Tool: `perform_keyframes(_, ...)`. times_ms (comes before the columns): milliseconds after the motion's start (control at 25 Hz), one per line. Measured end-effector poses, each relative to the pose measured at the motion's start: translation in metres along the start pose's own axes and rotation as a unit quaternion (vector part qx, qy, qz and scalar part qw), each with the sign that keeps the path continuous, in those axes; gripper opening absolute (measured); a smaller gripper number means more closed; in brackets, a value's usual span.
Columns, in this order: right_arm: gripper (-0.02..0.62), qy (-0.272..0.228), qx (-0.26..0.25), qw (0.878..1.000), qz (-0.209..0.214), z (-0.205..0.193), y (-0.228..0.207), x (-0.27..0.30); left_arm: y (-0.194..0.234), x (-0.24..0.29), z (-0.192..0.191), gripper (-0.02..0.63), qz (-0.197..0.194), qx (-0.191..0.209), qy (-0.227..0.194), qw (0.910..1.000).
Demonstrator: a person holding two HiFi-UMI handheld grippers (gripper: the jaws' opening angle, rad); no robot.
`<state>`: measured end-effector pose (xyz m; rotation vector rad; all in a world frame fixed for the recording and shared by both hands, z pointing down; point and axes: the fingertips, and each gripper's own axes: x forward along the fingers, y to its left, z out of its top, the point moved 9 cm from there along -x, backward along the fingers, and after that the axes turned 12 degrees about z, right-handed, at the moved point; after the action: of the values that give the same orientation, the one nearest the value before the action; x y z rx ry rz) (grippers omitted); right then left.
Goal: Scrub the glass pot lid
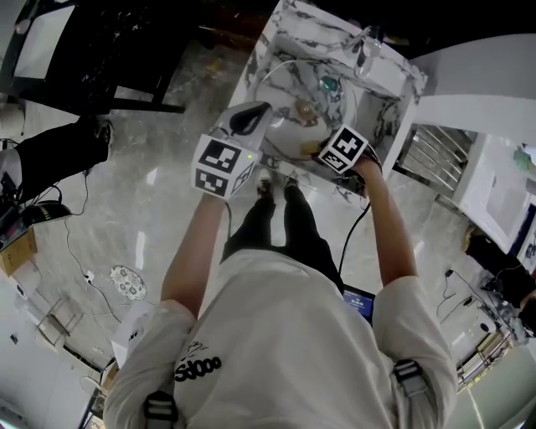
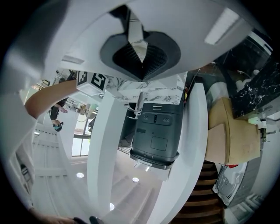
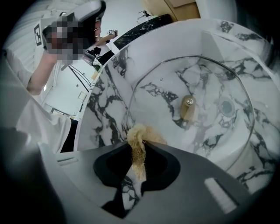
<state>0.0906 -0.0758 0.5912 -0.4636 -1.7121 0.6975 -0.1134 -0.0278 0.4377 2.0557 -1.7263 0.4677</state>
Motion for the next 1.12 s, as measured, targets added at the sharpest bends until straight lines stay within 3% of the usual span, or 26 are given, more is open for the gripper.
perform_keyframes(400, 0.051, -0.067, 0.091, 0.992, -0.060, -0.023, -0.020, -0.024, -0.014, 0.013, 0.003, 0.010, -0.029, 0.011, 0.003, 0.9995)
perform_keyframes(760, 0.049, -0.145, 0.168, 0.967, -0.129, -0.037, -0.039, -0.050, -0.019, 0.023, 0.007, 0.011, -0.047, 0.019, 0.003, 0.9987)
perform_keyframes(880, 0.049, -0.167, 0.181, 0.958, -0.147, -0.041, -0.044, -0.059, -0.022, 0.027, 0.010, 0.011, -0.053, 0.021, 0.002, 0.9984)
perform_keyframes(1120, 0.049, -0.174, 0.185, 0.952, -0.169, -0.042, -0.051, -0.066, -0.022, 0.033, 0.011, 0.011, -0.056, 0.021, 0.004, 0.9982)
